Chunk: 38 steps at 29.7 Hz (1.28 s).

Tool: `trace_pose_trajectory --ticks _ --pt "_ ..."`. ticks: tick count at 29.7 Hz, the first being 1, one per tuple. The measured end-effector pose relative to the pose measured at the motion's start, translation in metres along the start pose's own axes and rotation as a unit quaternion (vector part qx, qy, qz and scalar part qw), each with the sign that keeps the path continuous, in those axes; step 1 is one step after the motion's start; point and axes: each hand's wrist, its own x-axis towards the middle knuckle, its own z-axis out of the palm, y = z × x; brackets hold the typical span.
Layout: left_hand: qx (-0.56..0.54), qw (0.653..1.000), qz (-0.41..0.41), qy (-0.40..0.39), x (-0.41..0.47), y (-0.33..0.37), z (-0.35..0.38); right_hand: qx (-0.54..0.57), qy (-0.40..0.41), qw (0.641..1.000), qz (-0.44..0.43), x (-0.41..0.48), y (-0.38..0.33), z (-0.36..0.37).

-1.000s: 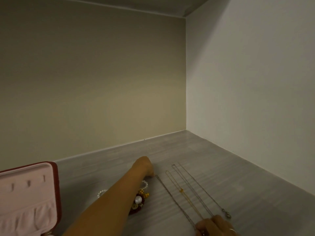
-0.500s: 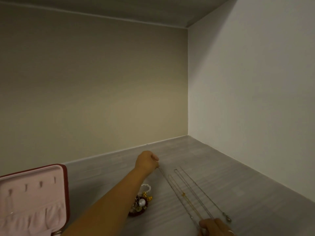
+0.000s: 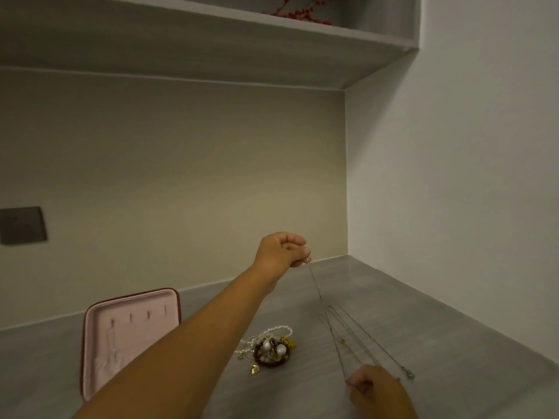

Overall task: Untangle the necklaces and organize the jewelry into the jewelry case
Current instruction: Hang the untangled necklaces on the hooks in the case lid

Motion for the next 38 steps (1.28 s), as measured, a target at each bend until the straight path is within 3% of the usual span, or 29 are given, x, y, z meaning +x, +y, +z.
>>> trace_pose_trajectory --ticks 1,2,3,4,8,15,22,29,32,36,38 --pt "-0.003 1.000 0.013 -0.005 -0.005 0.011 -0.003 0.073 -0.017 0.995 -0.064 -0.010 -0.007 -0.002" --pt "-0.004 1.000 0.023 -0.006 -0.011 0.022 -0.010 0.114 -0.042 0.993 -0.002 -0.003 -0.055 -0.005" --pt "-0.006 1.000 0.031 -0.005 -0.015 0.032 -0.016 0.113 -0.089 0.989 -0.032 -0.003 -0.061 -0.017" --pt "-0.004 0.999 0.038 0.000 -0.020 0.041 -0.023 0.132 -0.085 0.981 -0.110 -0.009 -0.068 -0.012" --pt "0.032 0.996 0.071 0.036 -0.044 0.071 -0.065 0.231 0.013 0.956 -0.180 -0.021 -0.117 0.008" --pt "0.107 0.984 0.111 0.094 -0.081 0.104 -0.150 0.244 -0.023 0.925 -0.290 -0.028 -0.216 0.049" --pt "0.140 0.981 0.069 0.115 -0.110 0.073 -0.213 0.256 -0.096 0.918 -0.289 -0.024 -0.268 0.078" --pt "0.174 0.979 0.028 0.103 -0.120 0.005 -0.247 0.414 -0.126 0.851 -0.297 -0.018 -0.327 0.073" --pt "0.206 0.970 0.032 0.123 -0.117 -0.016 -0.254 0.425 -0.103 0.850 -0.293 -0.013 -0.340 0.083" --pt "0.261 0.950 0.052 0.164 -0.116 -0.040 -0.259 0.416 -0.012 0.868 -0.270 0.002 -0.345 0.098" --pt "0.349 0.909 0.076 0.217 -0.115 -0.055 -0.263 0.398 0.009 0.876 -0.273 0.010 -0.347 0.107"
